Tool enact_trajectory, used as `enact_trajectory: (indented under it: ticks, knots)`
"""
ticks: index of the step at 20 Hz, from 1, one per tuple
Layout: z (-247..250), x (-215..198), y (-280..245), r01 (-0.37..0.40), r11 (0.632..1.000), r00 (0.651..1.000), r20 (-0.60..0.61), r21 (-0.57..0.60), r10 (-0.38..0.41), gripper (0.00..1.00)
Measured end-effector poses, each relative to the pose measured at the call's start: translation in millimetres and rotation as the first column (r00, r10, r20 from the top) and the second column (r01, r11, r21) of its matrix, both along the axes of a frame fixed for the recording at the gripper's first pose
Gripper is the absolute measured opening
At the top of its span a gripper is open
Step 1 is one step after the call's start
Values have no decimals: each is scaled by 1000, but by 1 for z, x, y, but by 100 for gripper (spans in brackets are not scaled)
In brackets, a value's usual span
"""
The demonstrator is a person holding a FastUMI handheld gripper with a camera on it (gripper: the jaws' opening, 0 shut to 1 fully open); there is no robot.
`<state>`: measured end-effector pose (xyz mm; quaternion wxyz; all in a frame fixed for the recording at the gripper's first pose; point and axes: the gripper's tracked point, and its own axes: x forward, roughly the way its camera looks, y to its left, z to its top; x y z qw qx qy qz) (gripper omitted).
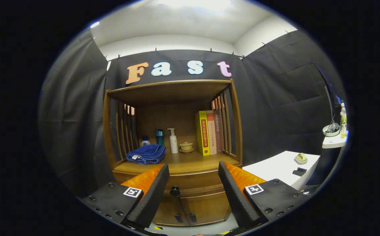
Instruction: Pull open the drawer, take out the items inside it, and place them on the countertop above the cabinet.
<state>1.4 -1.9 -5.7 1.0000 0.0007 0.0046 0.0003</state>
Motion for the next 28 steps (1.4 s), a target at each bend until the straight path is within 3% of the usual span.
enact_trajectory:
  ticks: [28]
  knots:
    - [-7,2,2,-5,1000,1000,-18,-5,5,99]
